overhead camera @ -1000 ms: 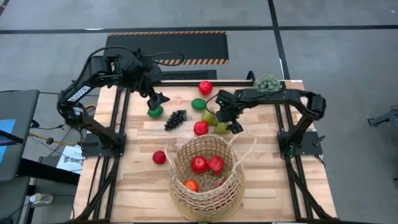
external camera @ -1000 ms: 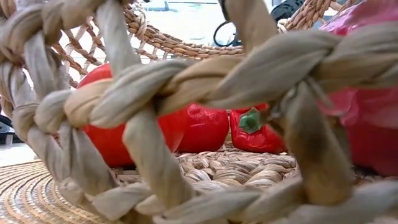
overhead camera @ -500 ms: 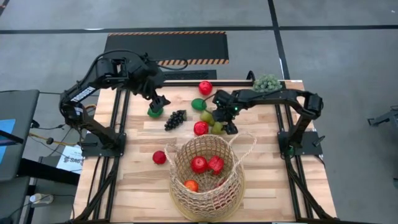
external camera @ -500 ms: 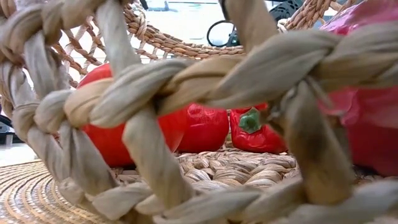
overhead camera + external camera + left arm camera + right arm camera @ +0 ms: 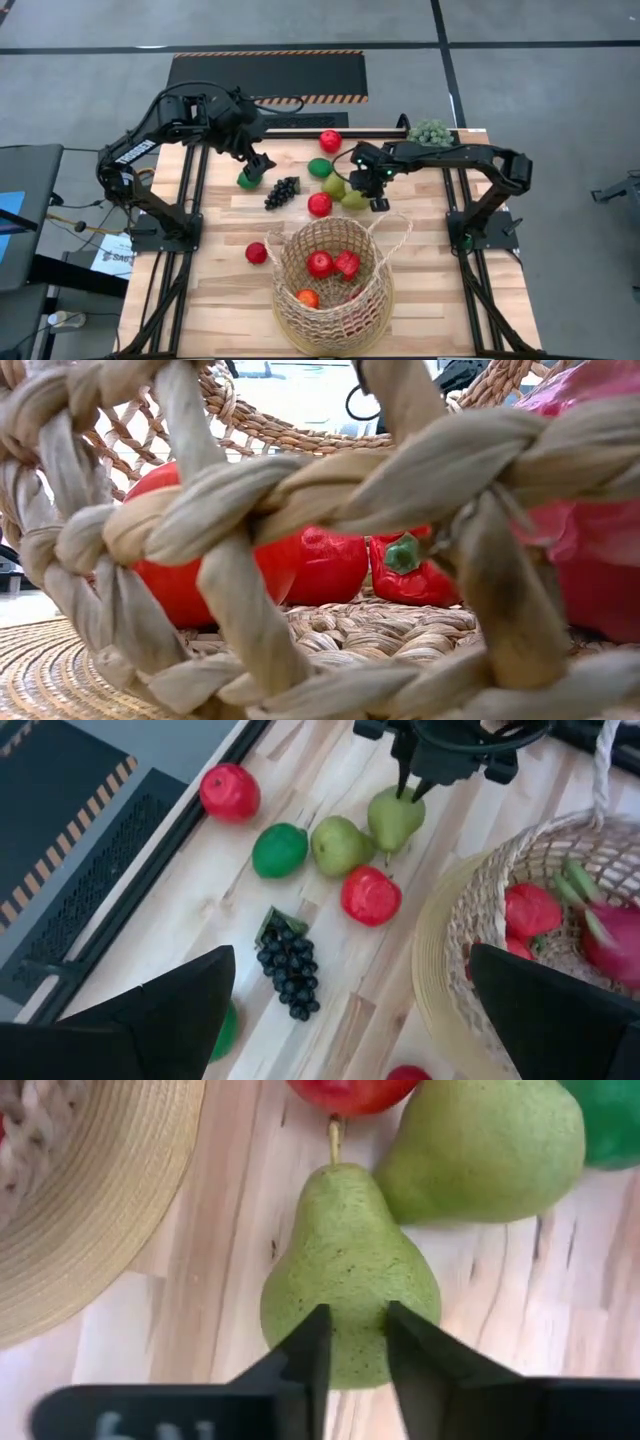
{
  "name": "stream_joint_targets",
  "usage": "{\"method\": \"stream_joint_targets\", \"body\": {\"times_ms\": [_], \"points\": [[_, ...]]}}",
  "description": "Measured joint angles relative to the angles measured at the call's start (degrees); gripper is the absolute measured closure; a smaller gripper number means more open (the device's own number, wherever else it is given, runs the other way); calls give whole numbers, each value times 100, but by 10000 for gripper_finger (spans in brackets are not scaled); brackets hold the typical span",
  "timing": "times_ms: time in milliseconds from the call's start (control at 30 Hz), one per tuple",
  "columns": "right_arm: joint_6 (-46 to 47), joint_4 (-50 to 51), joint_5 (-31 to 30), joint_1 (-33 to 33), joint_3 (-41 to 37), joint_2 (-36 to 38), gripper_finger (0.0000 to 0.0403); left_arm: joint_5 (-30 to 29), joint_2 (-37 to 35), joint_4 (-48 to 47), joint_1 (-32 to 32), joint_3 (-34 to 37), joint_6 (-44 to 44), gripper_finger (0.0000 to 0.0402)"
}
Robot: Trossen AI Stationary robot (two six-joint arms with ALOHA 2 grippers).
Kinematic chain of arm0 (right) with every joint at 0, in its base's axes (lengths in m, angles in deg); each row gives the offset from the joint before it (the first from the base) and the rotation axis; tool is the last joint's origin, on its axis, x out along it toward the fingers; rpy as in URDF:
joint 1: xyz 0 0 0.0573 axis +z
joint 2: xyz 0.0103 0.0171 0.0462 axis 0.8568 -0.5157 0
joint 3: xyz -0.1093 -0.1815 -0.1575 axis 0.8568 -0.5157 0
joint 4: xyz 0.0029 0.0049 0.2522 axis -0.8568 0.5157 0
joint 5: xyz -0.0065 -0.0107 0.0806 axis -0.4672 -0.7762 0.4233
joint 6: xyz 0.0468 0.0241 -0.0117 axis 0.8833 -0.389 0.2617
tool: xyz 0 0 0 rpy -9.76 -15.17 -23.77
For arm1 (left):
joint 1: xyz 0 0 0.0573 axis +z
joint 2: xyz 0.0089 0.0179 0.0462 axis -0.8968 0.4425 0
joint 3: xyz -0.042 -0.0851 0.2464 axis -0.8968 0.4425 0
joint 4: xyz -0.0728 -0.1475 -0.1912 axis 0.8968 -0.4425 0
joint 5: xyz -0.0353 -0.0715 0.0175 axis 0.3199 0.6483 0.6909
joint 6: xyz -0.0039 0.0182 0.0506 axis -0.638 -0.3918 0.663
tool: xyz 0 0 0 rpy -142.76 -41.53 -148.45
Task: Build produce basket
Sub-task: Put the pear into the basket
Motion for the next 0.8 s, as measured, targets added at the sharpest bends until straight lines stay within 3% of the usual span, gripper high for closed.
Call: {"method": "stream_joint_targets", "body": {"times_ms": [233,367,467,800], "points": [[199,-20,100,-174,4,314,386,-5,-2,280,0,0,0,14],[351,104,151,-237,13,346,384,-7,-2,289,0,0,0,14],[390,242,212,-144,13,220,327,-10,3,289,0,0,0,14],[538,-444,279,284,39,-455,41,2,167,267,-20,0,0,14]]}}
